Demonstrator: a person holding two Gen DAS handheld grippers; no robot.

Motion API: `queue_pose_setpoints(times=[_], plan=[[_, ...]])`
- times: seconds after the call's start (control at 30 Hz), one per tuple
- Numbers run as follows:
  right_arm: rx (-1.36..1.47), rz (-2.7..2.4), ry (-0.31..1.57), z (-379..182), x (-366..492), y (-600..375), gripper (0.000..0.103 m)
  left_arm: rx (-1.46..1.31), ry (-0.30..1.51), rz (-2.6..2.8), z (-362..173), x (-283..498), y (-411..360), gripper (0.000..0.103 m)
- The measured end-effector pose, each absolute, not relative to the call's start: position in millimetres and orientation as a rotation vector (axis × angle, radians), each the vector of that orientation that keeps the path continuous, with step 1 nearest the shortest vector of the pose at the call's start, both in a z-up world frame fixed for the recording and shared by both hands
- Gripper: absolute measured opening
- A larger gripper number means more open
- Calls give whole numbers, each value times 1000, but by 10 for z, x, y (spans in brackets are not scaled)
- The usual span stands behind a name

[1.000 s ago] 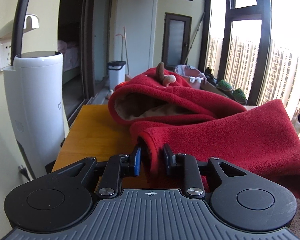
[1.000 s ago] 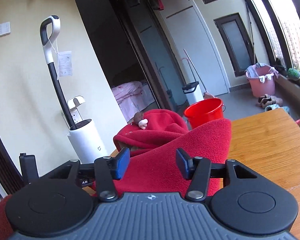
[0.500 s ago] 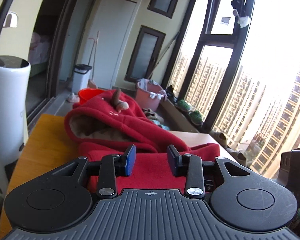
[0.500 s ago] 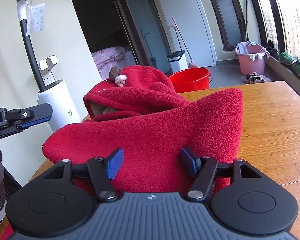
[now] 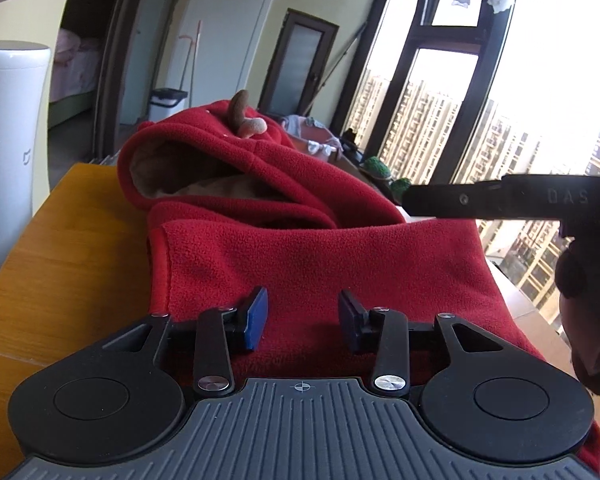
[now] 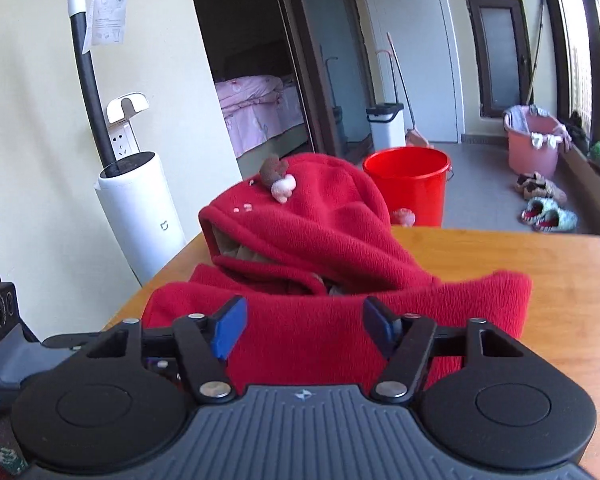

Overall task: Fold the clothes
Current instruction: 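Grasp the eared hood with the right gripper and lift it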

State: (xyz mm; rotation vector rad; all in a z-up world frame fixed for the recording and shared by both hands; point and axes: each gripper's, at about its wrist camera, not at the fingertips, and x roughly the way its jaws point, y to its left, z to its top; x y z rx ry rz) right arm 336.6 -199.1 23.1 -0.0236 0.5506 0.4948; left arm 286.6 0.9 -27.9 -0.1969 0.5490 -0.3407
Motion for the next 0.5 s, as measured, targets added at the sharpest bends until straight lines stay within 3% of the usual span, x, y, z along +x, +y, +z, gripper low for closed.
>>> queue_pose_setpoints(times=[0.17, 0.43, 0.47, 0.5], plan=[[-319, 576, 485, 410, 3793, -1113, 50, -197, 549, -353, -292, 2870, 13, 51], [-638, 607, 562, 30, 4547, 63, 68, -205, 543, -364, -321, 2877, 21, 54], [-682, 581, 553, -44, 4580, 122, 65, -206, 542, -367, -322, 2879, 22, 55], [-723, 555, 541, -110, 4603, 166, 55, -208, 541, -371, -324, 2882, 24, 57]])
